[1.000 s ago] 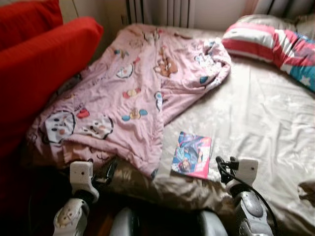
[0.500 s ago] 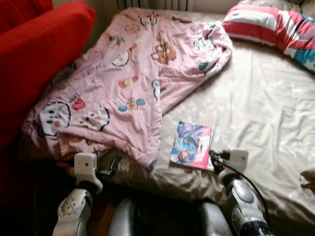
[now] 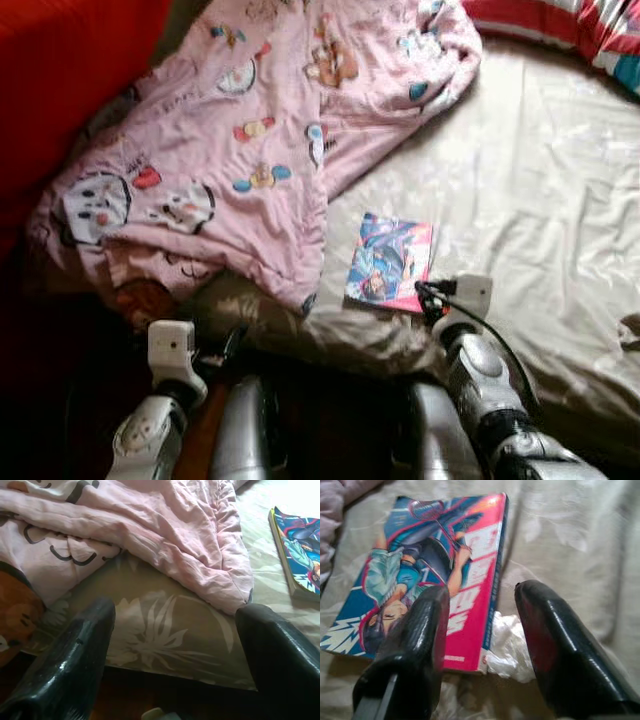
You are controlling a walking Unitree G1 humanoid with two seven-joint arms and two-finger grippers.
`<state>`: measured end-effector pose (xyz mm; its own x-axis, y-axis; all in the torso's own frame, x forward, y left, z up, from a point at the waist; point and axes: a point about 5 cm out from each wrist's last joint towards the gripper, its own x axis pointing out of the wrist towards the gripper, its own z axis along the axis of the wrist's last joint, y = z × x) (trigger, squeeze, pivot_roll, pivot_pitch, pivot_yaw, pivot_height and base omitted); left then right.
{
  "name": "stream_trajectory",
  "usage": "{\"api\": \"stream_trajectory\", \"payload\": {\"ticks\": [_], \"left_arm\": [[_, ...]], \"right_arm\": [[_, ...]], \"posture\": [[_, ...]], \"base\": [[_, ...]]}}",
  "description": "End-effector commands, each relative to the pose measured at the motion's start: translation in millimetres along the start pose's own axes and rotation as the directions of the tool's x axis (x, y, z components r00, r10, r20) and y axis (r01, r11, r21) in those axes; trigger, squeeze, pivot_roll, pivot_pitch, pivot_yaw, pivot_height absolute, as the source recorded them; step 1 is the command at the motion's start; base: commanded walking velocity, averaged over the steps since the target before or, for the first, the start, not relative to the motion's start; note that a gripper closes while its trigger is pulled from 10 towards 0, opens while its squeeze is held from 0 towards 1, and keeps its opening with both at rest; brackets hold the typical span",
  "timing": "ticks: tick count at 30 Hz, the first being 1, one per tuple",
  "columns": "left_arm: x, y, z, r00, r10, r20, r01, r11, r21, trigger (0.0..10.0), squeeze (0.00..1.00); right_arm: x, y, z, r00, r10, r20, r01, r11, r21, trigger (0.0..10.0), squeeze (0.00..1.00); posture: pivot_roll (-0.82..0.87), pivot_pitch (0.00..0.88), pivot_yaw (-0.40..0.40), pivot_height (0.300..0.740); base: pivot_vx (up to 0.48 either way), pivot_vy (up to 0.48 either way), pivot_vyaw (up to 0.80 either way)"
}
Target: Clean up the room
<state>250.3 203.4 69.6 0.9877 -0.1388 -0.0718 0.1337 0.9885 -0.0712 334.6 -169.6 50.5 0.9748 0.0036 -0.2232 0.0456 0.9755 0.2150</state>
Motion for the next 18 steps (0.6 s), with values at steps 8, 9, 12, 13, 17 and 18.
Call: {"api": "stream_trajectory", "payload": {"ticks": [8,9,12,13,17,18], "left_arm": [[-7.7,3.2,2.5,1.0,0.017,-0.011,-0.017,1.0,0.001,10.0,0.0],[-8.3,3.6,2.5,1.0,0.016,-0.014,-0.016,1.0,0.003,10.0,0.0],[-10.3,5.0,1.9,1.0,0.018,-0.023,-0.017,1.0,0.007,10.0,0.0],[-10.7,5.1,1.8,1.0,0.018,-0.025,-0.018,1.0,0.007,10.0,0.0],[-11.1,6.0,1.9,0.999,0.02,-0.03,-0.019,1.0,0.009,10.0,0.0],[-11.2,5.8,1.7,0.999,0.018,-0.032,-0.018,1.0,0.01,10.0,0.0]], "right_arm": [[5.8,-6.6,6.4,0.993,-0.113,-0.019,0.115,0.982,0.149,10.0,0.19],[6.1,-6.6,7.2,0.993,-0.115,-0.016,0.117,0.983,0.144,10.0,0.19],[6.6,-7.7,8.6,0.991,-0.133,-0.012,0.133,0.976,0.171,10.0,0.0],[6.6,-8.2,8.6,0.99,-0.138,-0.012,0.138,0.974,0.18,10.0,0.0],[6.0,-10.5,6.7,0.988,-0.154,-0.026,0.156,0.969,0.191,10.0,0.0],[5.6,-11.7,6.4,0.987,-0.157,-0.025,0.159,0.966,0.204,10.0,0.0]], "posture": [[0.15,0.318,0.076,0.574],[0.15,0.318,0.076,0.574],[0.14,0.32,0.08,0.574],[0.14,0.32,0.08,0.574],[0.14,0.325,0.087,0.574],[0.14,0.327,0.09,0.574]], "base": [[0.0,0.0,0.0],[0.0,0.0,0.0],[0.0,0.0,0.0],[0.0,0.0,0.0],[0.0,0.0,0.0],[0.0,0.0,0.0]]}}
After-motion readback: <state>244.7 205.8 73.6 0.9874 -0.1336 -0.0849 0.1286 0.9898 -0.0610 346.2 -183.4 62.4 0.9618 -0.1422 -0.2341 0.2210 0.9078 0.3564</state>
